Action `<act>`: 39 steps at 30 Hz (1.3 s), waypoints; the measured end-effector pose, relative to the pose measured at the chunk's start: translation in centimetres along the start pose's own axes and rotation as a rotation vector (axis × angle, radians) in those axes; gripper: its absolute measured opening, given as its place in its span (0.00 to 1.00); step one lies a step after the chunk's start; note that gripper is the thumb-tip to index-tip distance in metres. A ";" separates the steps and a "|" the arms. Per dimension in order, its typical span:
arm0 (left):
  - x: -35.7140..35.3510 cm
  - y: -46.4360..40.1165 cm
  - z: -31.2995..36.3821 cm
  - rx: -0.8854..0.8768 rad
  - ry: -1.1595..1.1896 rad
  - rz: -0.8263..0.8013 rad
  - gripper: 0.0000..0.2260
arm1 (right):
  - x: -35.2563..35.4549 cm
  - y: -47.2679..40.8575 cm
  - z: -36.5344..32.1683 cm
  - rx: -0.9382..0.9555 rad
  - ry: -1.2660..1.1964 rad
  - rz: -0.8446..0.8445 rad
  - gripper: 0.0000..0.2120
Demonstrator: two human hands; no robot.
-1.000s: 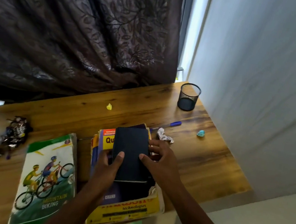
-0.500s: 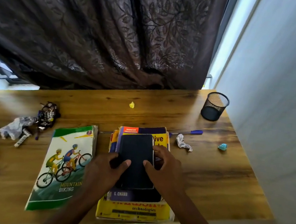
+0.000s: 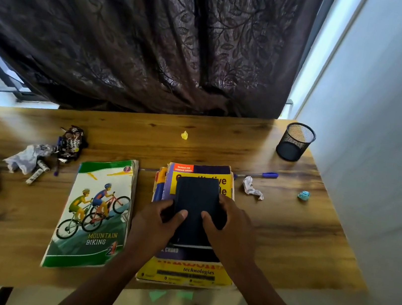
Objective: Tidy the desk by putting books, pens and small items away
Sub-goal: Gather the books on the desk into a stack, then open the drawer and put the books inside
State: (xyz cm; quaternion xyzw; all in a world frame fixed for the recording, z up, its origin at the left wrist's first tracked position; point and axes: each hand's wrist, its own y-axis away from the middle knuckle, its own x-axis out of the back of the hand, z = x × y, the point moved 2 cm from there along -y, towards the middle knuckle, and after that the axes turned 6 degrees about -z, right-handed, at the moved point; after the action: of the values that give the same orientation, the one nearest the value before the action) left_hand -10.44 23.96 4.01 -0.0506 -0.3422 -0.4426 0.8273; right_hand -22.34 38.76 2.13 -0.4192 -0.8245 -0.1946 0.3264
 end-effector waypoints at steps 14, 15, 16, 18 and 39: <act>2.5 3.6 -4.5 0.043 0.413 0.010 0.03 | 0.2 3.5 -2.4 0.035 -0.047 0.258 0.24; 2.5 4.6 -5.1 0.049 0.454 0.003 0.03 | 0.0 4.9 -3.2 0.071 -0.042 0.289 0.23; 2.5 5.6 -5.8 0.048 0.492 -0.003 0.04 | -0.5 6.3 -3.9 0.127 -0.040 0.320 0.23; 2.2 7.8 -7.2 0.053 0.563 -0.024 0.06 | -2.0 9.4 -4.9 0.268 -0.053 0.332 0.21; -4.8 10.0 -23.2 0.946 1.825 0.121 0.38 | -14.4 12.1 12.6 -1.090 -1.442 -0.060 0.22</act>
State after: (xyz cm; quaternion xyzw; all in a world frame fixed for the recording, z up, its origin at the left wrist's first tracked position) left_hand 7.53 24.41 -14.40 0.6188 0.2803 -0.0900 0.7283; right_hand -10.91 45.04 -16.40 -0.5143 -0.6332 -0.2567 -0.5184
